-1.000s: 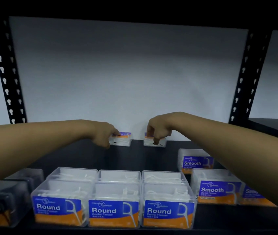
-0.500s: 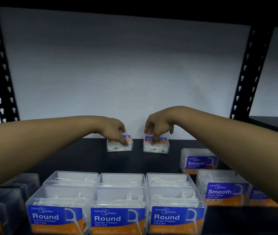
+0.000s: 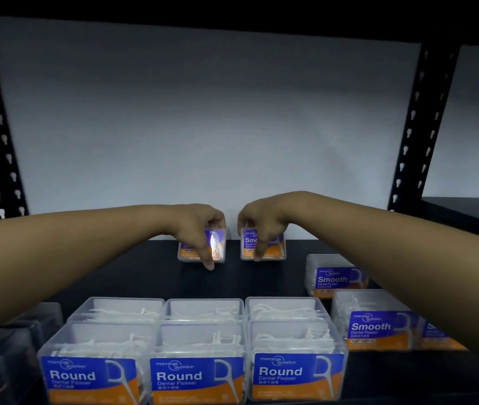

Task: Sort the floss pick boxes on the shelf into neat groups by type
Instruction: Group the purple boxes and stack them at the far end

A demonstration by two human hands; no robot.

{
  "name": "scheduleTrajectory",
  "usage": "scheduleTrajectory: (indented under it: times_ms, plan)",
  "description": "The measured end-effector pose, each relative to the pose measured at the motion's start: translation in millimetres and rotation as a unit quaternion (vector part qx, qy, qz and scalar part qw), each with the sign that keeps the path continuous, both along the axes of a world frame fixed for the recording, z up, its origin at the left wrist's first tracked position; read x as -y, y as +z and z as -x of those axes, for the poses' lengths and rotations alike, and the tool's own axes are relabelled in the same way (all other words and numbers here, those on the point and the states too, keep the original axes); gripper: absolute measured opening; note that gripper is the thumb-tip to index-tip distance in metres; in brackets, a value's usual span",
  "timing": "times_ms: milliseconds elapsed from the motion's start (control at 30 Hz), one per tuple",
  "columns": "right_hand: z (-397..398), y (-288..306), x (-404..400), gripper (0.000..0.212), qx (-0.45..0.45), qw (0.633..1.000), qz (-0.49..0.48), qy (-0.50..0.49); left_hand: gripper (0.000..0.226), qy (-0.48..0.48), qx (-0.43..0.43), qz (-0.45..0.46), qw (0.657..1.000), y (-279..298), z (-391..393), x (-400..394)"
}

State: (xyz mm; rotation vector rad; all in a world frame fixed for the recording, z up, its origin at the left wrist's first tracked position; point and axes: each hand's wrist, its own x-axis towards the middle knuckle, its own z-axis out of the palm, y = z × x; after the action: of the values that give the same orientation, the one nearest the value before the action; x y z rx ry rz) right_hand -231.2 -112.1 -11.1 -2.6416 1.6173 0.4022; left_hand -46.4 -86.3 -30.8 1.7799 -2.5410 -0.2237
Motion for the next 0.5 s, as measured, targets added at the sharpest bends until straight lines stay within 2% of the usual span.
scheduleTrajectory:
  times_ms: [100,267,500]
  plan:
    - [-1.2,-3.4,-2.9,0.057,0.002,1.0,0.016,0.026,0.071,-0.008,0.007,0.011,1.0,-2.6,0.5,-2.4]
    - [-5.0,-5.2,-9.2,0.05,-0.013,0.999,-0.002,0.034,0.061,-0.016,0.001,-0.005,1.0,-5.1,-0.4,-3.6]
    - [-9.5,-11.7,-10.5,0.073,-0.019,1.0,-0.003,0.01,0.039,0.035,0.016,-0.052,0.998,-9.9,8.1,-4.5]
